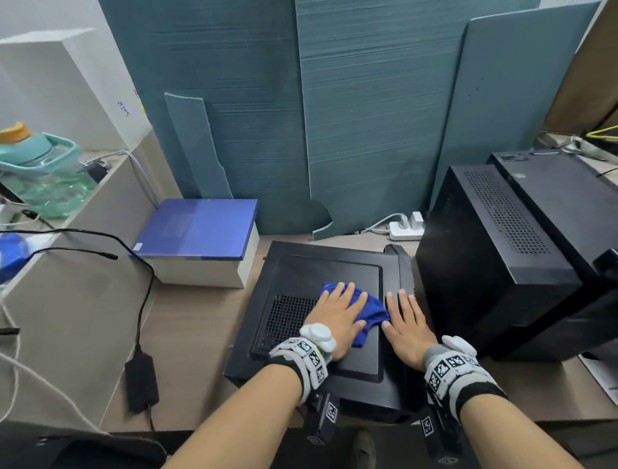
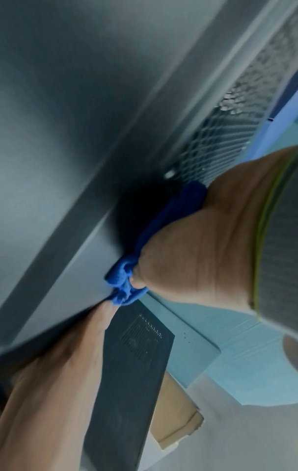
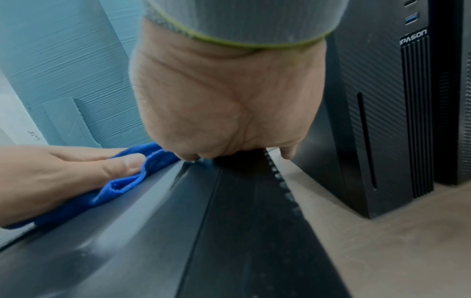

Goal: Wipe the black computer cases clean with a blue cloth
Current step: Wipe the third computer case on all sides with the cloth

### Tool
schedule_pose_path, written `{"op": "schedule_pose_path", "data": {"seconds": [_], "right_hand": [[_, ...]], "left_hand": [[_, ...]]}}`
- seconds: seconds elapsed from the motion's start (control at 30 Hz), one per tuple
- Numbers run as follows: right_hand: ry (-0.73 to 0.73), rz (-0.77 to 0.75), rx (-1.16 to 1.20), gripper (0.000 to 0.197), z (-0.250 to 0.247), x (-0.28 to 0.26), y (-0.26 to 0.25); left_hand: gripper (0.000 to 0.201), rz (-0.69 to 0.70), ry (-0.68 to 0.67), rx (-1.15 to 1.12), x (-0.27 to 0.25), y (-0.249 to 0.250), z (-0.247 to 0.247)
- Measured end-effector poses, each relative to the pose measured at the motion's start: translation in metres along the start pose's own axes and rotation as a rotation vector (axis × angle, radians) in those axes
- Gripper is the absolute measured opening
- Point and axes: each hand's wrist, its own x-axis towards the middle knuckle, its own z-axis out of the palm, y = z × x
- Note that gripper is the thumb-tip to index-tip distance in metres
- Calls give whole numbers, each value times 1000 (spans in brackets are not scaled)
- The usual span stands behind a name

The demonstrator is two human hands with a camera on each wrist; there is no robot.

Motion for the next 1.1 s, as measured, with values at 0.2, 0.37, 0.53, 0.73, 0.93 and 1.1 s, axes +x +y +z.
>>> {"op": "schedule_pose_path", "data": {"seconds": [0.2,0.37,0.53,0.73,0.93,1.1], "right_hand": [[-12,-24,8,68,-6,-8,-2],[-9,-5,36,71,-8,-12,-3],[12,0,84,70,-4,-7,-4],[116,-22,148,92,12,2,7],[55,32,272,62,-1,-7,-5],[57,42,348,58,-10,-16,-9]], "left_hand": [[62,-312,57,-24,20,-98,-6],[62,-495,14,-89,45,-144,-13],[60,-448,-5,-96,77,-114,-19],[59,-209,4,-16,104,-54,-24],[59,21,36,46,83,5,-16],[58,114,37,13,37,30,-6]]}}
